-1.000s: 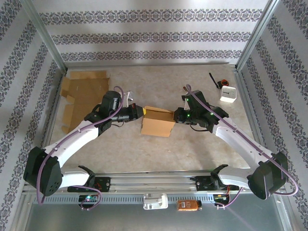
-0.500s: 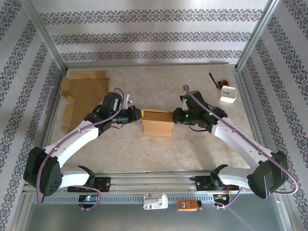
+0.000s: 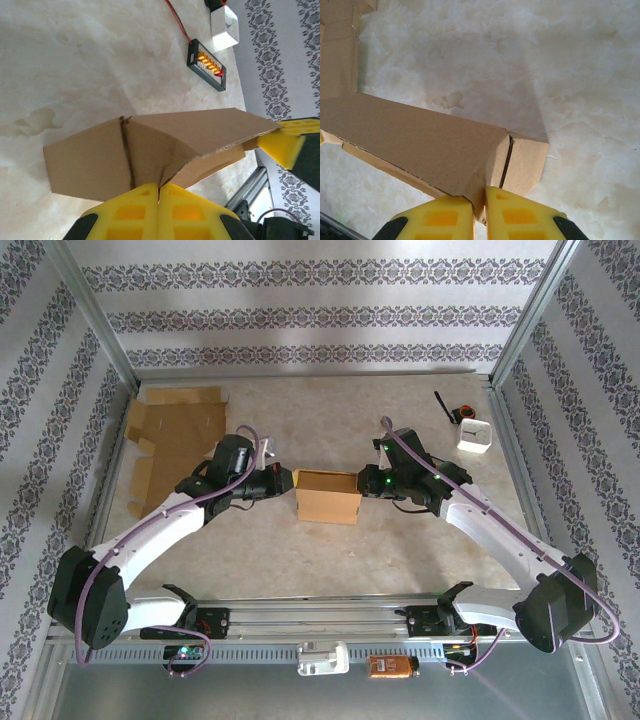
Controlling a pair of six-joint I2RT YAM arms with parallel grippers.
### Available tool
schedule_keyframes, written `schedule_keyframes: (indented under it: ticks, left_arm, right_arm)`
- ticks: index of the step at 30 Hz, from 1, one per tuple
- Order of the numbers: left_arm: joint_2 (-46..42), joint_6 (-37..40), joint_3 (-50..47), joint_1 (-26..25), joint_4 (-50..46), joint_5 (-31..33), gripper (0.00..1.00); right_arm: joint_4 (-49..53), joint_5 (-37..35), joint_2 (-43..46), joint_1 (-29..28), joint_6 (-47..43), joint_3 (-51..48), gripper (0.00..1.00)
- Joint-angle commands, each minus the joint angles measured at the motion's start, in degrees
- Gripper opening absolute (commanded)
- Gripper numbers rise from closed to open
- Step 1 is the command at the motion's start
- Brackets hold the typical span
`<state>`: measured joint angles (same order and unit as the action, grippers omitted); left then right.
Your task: Fold the paper box
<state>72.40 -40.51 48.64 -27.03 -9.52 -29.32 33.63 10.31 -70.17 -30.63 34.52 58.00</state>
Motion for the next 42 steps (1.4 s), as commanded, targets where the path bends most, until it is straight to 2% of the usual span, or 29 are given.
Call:
schedule_keyframes:
  ticks: [1,5,7,16,23,26,28,34,37,42]
  left_arm:
    - [1.8,1.71,-2.88,-0.31,-7.38,2.83,0.0]
    - [0.56,2.63,-3.67,-0.31,-9.04,3.08,0.02]
    - [-1.12,1.99,-4.39,-0.34,-7.79,2.98,0.13]
    - [-6.65,1.02,-1.37,-0.35,-5.77,2.93,0.35]
    - [-8.89,-5.17,-0.13,-0.37,0.23,1.93,0.5]
    - [-6.65,-8.46,3.07,-0.32,-2.82,5.28,0.55]
    - [-4.11,-8.75,5.83,-0.3,-5.32,5.85,0.59]
    - [1.8,-8.5,8.46,-0.31,-6.26,4.84,0.58]
    - [3.48,-8.94,8.09,-0.31,-5.89,2.73,0.49]
    - [3.13,-9.65,4.95,-0.35,-5.06,2.67,0.32]
  right_arm:
    - [2.77,-1.16,-0.24,-0.48,-0.14,-1.13,0.14]
    - [2.76,-0.84,0.75,-0.49,0.24,-0.54,0.24]
    - [2.55,0.16,1.3,-0.48,0.7,0.2,0.31]
    - [2.23,2.6,4.84,0.81,4.42,3.41,0.49]
    - [0.83,2.76,6.56,2.41,9.42,3.44,0.49]
    - [0.78,3.38,5.13,2.43,11.55,3.48,0.47]
    - [0.2,4.55,3.7,2.51,13.26,3.27,0.41]
    - [-2.8,6.72,0.69,2.35,15.03,1.96,0.3]
    - [-3.39,7.27,-0.29,1.57,15.16,1.47,0.26]
    - [-2.59,5.42,0.16,0.16,14.85,-0.81,0.17]
